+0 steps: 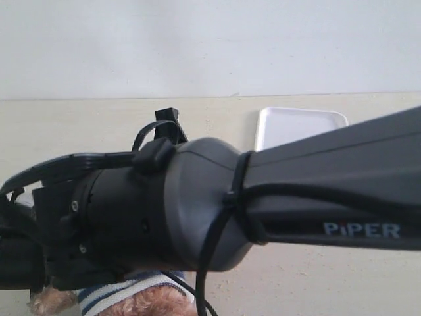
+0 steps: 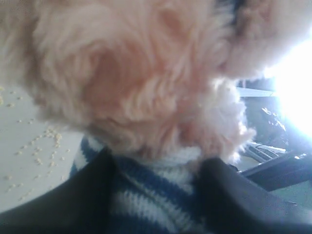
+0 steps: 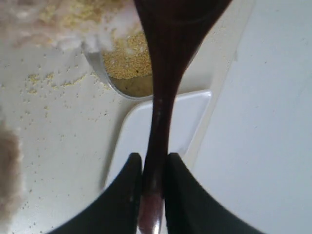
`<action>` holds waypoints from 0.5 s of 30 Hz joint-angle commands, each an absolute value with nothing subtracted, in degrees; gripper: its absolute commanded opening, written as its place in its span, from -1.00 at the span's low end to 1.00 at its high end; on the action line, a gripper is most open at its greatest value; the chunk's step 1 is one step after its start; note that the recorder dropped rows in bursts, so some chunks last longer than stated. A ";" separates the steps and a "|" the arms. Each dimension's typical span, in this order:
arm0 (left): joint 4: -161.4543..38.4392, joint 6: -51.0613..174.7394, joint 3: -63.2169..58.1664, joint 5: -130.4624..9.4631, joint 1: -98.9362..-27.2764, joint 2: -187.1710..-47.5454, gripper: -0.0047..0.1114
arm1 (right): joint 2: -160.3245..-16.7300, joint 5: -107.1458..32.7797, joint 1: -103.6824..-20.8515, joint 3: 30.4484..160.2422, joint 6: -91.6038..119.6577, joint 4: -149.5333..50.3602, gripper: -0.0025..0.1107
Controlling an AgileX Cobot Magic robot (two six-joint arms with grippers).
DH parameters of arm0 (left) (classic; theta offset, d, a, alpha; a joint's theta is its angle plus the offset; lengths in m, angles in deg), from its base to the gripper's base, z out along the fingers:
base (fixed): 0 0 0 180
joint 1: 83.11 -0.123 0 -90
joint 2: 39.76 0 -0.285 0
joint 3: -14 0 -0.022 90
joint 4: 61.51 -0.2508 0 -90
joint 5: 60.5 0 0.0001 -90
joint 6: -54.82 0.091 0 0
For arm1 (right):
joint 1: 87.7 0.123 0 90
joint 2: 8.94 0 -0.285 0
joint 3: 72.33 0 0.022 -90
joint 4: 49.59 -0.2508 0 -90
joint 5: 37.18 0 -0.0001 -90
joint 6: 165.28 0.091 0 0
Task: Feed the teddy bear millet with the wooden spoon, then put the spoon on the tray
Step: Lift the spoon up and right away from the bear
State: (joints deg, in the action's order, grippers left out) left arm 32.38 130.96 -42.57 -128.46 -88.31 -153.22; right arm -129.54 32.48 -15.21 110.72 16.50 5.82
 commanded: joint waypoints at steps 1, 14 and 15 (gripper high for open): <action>32.37 131.61 -42.45 -130.46 -87.88 -153.35 -0.83 | -128.64 32.78 -15.20 109.75 20.82 7.02 -0.96; 26.94 128.37 -36.78 -130.46 -93.44 -153.22 -0.83 | -102.44 29.75 -45.11 109.75 13.57 -28.63 -0.96; 27.04 128.52 -35.90 -130.46 -93.44 -153.22 -0.83 | -101.59 30.00 -47.70 109.75 12.56 -29.67 -0.96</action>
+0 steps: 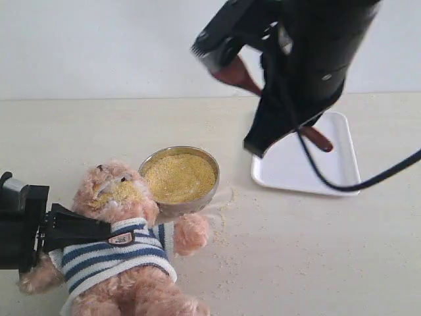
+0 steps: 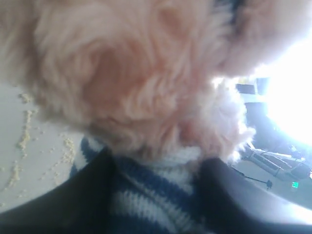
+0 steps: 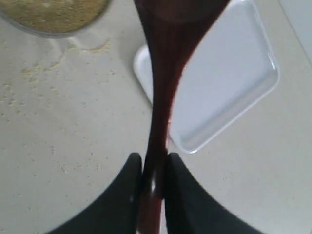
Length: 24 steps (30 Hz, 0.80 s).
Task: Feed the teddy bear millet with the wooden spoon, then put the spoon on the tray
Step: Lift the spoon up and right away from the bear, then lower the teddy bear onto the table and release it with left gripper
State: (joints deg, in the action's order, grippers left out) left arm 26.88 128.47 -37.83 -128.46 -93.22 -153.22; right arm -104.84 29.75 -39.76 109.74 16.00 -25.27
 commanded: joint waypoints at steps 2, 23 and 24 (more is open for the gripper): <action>26.92 128.52 -34.58 -130.46 -93.44 -153.22 -0.83 | -100.83 30.68 -50.36 109.75 10.70 -31.20 -0.96; 7.41 123.83 -23.88 -128.83 -98.09 -153.22 -0.83 | -99.83 26.61 -54.01 109.75 9.82 -33.90 -0.96; 7.31 123.83 -23.88 -128.71 -98.98 -153.22 -0.83 | -99.83 26.61 -54.01 109.75 9.82 -33.90 -0.96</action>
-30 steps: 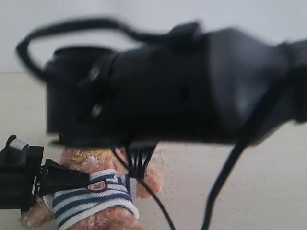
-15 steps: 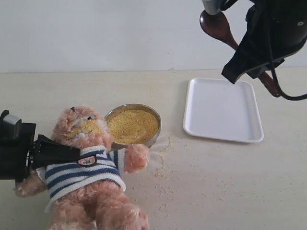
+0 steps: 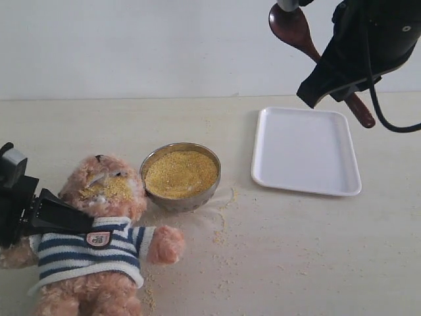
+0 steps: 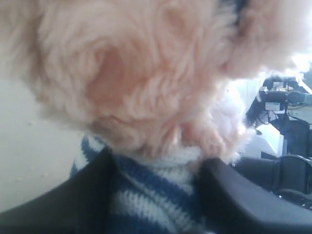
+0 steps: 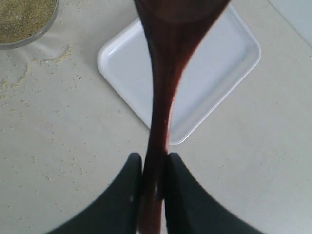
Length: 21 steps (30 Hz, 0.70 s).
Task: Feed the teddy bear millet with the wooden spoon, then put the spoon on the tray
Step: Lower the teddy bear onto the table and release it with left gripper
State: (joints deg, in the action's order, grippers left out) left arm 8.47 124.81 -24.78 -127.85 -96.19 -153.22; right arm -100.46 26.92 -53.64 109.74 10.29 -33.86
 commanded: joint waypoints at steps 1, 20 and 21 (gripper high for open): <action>7.42 123.83 -23.88 -127.67 -100.34 -153.22 -0.83 | -99.83 26.61 -54.01 109.75 9.82 -33.90 -0.96; 10.90 123.83 -22.95 -125.04 -101.27 -159.24 -0.83 | -99.83 26.58 -54.01 109.75 9.82 -34.00 -0.96; 10.90 123.83 -22.95 -125.04 -101.27 -159.24 -0.82 | -99.83 26.58 -54.01 109.75 9.82 -34.00 -0.96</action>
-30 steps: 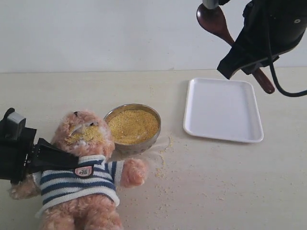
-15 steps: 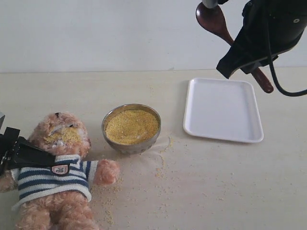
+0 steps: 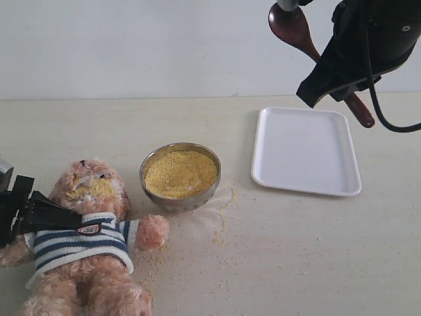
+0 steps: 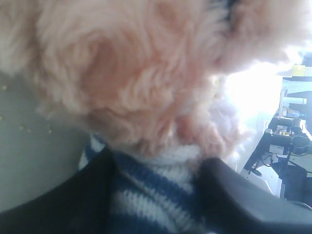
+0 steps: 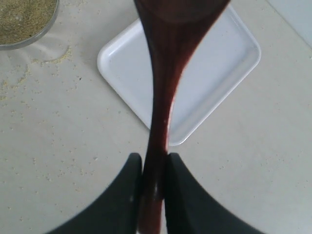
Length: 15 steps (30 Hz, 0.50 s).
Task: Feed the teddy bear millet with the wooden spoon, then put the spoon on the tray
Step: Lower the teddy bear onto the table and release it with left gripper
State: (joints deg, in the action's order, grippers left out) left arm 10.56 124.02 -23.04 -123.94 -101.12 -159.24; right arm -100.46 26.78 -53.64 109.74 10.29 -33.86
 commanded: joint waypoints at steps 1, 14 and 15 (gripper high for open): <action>10.90 123.83 -22.95 -125.04 -101.27 -159.24 -0.74 | -99.83 26.58 -54.01 109.75 9.82 -34.00 -0.96; 12.41 124.91 -22.95 -122.50 -101.27 -159.24 0.98 | -99.83 26.58 -54.01 109.75 9.82 -34.14 -0.96; 12.41 124.91 -22.95 -122.50 -101.27 -159.24 0.98 | -99.83 26.58 -54.01 109.75 9.82 -34.14 -0.96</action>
State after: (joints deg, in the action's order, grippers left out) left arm 11.78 124.37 -23.04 -122.74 -101.12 -159.24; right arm -100.46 26.78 -53.64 109.74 10.29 -33.86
